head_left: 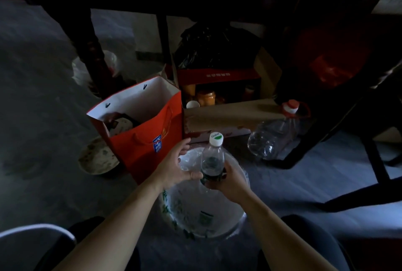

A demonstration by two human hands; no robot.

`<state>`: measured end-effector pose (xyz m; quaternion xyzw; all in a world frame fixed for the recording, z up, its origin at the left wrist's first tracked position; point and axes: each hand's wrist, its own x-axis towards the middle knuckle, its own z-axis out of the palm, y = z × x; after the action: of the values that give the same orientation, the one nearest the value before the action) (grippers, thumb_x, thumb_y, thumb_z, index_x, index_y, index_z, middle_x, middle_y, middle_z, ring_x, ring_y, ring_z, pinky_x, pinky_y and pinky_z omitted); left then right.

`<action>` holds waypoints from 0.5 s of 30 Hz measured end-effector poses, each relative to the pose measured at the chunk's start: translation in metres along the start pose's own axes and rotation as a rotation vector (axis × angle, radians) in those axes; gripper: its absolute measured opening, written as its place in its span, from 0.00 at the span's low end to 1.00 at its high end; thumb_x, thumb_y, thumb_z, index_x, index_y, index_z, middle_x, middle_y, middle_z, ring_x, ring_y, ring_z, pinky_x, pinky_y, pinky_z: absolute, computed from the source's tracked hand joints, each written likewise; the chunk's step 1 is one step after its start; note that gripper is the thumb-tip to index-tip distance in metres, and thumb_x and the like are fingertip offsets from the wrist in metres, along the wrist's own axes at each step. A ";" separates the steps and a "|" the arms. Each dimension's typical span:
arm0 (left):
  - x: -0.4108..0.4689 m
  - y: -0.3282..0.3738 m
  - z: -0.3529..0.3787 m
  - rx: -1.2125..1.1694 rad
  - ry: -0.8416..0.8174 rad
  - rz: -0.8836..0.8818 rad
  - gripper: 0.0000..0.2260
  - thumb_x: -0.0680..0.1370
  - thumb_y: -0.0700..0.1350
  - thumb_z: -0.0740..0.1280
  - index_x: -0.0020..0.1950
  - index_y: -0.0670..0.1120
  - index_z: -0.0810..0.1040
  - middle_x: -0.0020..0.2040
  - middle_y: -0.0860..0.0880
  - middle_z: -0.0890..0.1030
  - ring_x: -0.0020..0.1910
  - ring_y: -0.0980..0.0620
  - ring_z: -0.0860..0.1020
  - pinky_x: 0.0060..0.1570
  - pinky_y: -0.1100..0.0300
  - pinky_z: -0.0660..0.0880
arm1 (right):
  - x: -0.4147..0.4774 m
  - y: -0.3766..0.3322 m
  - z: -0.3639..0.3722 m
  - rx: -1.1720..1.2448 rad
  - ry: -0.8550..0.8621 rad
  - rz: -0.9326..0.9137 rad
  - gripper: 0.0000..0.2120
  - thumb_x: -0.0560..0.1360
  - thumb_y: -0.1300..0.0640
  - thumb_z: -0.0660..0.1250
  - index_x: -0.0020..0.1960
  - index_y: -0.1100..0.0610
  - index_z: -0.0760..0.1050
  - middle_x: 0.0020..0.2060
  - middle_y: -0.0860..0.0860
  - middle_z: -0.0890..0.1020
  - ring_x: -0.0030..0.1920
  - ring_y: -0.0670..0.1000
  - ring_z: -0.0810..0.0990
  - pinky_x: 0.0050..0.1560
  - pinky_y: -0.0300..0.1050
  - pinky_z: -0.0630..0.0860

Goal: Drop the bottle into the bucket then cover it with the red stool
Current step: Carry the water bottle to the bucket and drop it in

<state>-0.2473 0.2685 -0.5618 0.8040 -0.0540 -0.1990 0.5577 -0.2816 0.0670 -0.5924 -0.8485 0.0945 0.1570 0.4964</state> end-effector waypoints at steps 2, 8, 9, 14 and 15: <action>0.003 -0.003 0.002 -0.015 0.003 -0.011 0.49 0.58 0.53 0.80 0.75 0.54 0.60 0.70 0.49 0.68 0.70 0.53 0.66 0.72 0.52 0.62 | 0.008 0.007 0.005 -0.005 -0.014 0.039 0.36 0.61 0.52 0.80 0.66 0.51 0.71 0.55 0.47 0.83 0.55 0.49 0.81 0.58 0.50 0.79; 0.010 -0.027 0.000 -0.018 0.022 -0.052 0.56 0.50 0.68 0.77 0.74 0.55 0.60 0.71 0.50 0.69 0.71 0.53 0.66 0.71 0.51 0.63 | 0.031 0.031 0.022 -0.046 -0.044 0.092 0.36 0.60 0.48 0.79 0.65 0.50 0.69 0.53 0.45 0.83 0.52 0.48 0.81 0.53 0.50 0.80; 0.011 -0.032 -0.001 -0.022 0.028 -0.060 0.56 0.50 0.68 0.77 0.74 0.55 0.60 0.70 0.50 0.69 0.71 0.53 0.67 0.71 0.50 0.64 | 0.035 0.035 0.026 -0.053 -0.050 0.097 0.36 0.61 0.49 0.79 0.65 0.50 0.69 0.53 0.45 0.82 0.52 0.48 0.81 0.52 0.48 0.80; 0.015 -0.047 -0.004 -0.070 0.047 -0.052 0.55 0.51 0.67 0.78 0.74 0.55 0.60 0.70 0.51 0.69 0.70 0.55 0.67 0.70 0.55 0.64 | 0.051 0.052 0.047 -0.051 -0.080 0.191 0.39 0.58 0.51 0.78 0.67 0.48 0.68 0.53 0.45 0.82 0.52 0.47 0.80 0.52 0.47 0.80; 0.016 -0.047 -0.003 -0.076 0.050 -0.039 0.54 0.52 0.66 0.78 0.74 0.56 0.60 0.69 0.52 0.69 0.70 0.56 0.67 0.70 0.57 0.63 | 0.054 0.056 0.052 -0.058 -0.082 0.208 0.40 0.57 0.50 0.78 0.67 0.48 0.68 0.53 0.45 0.82 0.52 0.48 0.80 0.54 0.51 0.80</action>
<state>-0.2378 0.2838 -0.6082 0.7880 -0.0167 -0.1914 0.5849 -0.2579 0.0847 -0.6815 -0.8410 0.1573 0.2449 0.4560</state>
